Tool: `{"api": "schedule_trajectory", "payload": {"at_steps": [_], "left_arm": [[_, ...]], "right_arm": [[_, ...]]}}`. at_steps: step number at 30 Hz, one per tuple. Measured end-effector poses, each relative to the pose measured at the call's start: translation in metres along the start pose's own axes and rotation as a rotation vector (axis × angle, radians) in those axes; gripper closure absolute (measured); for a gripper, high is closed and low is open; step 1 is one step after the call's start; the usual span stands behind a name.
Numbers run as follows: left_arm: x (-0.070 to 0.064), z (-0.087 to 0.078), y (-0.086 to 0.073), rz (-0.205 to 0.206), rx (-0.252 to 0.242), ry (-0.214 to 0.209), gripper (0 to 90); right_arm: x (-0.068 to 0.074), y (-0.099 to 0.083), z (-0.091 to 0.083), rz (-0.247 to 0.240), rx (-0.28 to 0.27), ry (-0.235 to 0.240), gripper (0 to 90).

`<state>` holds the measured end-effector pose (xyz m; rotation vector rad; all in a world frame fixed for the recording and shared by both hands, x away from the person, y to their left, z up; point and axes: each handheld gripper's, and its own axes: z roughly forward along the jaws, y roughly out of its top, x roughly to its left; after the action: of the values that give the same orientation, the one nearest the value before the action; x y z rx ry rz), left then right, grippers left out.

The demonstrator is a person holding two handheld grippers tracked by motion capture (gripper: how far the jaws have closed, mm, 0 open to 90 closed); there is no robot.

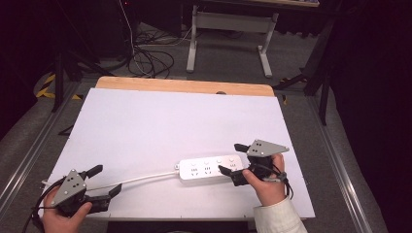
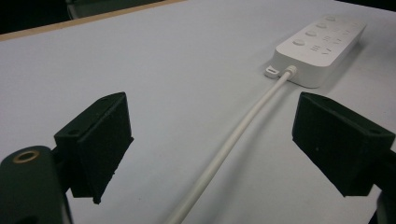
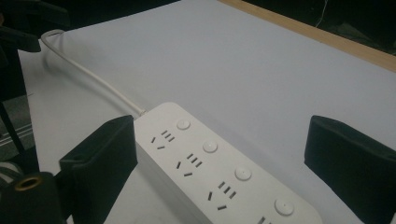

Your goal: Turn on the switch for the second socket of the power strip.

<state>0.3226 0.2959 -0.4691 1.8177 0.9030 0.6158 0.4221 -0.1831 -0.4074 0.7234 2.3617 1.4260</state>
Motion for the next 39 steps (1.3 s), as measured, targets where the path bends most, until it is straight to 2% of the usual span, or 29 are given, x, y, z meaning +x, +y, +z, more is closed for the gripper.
{"api": "schedule_trajectory", "payload": {"at_steps": [6,13,19,24,27,31,39], "left_arm": [[0.0,0.0,0.0,0.001,0.001,-0.001,12.5],[0.0,-0.002,0.001,-0.001,0.027,-0.009,13.3],[-0.001,-0.003,0.002,0.002,0.029,-0.012,13.2],[0.0,-0.005,0.001,0.018,0.029,-0.01,13.9],[0.001,-0.008,0.001,0.009,0.023,-0.011,13.9],[0.001,-0.01,0.0,-0.003,0.016,-0.012,13.9],[0.001,-0.011,-0.001,0.003,0.022,-0.011,13.5]], "right_arm": [[-0.006,-0.01,-0.011,0.029,-0.017,-0.023,9.1],[-0.011,-0.025,-0.021,0.072,-0.03,-0.038,9.8],[-0.016,-0.039,-0.028,0.092,-0.019,-0.053,9.8],[-0.019,-0.05,-0.032,0.08,0.009,-0.041,8.1],[-0.02,-0.058,-0.033,0.073,0.021,-0.036,7.2],[-0.023,-0.067,-0.034,0.095,0.018,-0.055,7.4],[-0.026,-0.085,-0.038,0.127,0.025,-0.073,7.4]]}}
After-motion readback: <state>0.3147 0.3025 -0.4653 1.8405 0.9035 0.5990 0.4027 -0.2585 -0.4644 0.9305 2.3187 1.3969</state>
